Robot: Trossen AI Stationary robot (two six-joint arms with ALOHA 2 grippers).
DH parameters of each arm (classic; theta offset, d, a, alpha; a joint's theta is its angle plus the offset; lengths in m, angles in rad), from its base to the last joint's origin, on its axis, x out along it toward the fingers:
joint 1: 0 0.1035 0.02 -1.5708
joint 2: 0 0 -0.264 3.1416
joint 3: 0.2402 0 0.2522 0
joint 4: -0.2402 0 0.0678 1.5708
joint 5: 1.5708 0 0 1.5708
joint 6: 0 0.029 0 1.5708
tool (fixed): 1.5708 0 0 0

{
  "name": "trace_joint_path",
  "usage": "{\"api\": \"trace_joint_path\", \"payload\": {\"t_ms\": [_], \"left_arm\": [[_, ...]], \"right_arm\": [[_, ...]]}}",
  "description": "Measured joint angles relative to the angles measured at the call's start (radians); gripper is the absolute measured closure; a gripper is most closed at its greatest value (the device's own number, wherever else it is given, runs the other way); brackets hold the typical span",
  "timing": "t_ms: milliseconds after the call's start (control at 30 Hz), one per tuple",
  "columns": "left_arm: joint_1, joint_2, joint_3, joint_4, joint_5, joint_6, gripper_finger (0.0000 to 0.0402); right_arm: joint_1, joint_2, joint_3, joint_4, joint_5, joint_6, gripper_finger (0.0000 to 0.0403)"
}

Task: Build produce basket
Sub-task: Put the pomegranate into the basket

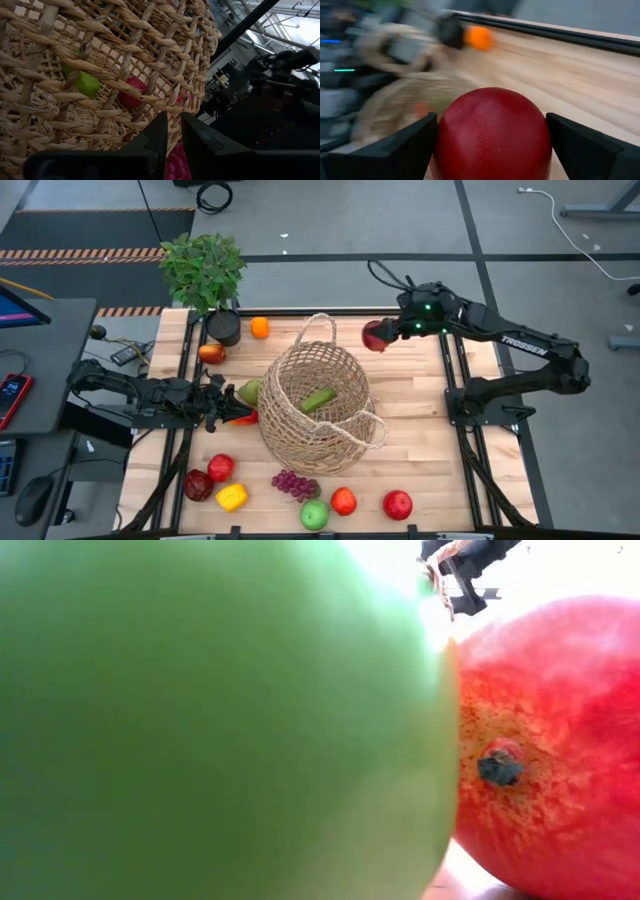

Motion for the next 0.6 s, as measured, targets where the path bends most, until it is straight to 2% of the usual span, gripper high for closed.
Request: {"api": "trace_joint_path", "payload": {"t_ms": [133,300,433,600], "left_arm": [[0.0,0.0,0.0,0.0,0.0,0.0,0.0338],[0.0,0.0,0.0,0.0,0.0,0.0,0.0341],[0.0,0.0,0.0,0.0,0.0,0.0,0.0344],[0.0,0.0,0.0,0.0,0.0,0.0,0.0341]], "right_arm": [[0.052,-0.009,0.0,0.218,-0.105,0.021,0.0035],[0.08,0.002,0.0,0.581,-0.218,0.097,0.0035],[0.081,0.005,0.0,0.806,-0.253,0.204,0.0035],[0.096,0.005,0.0,0.999,-0.263,0.249,0.0035]]}}
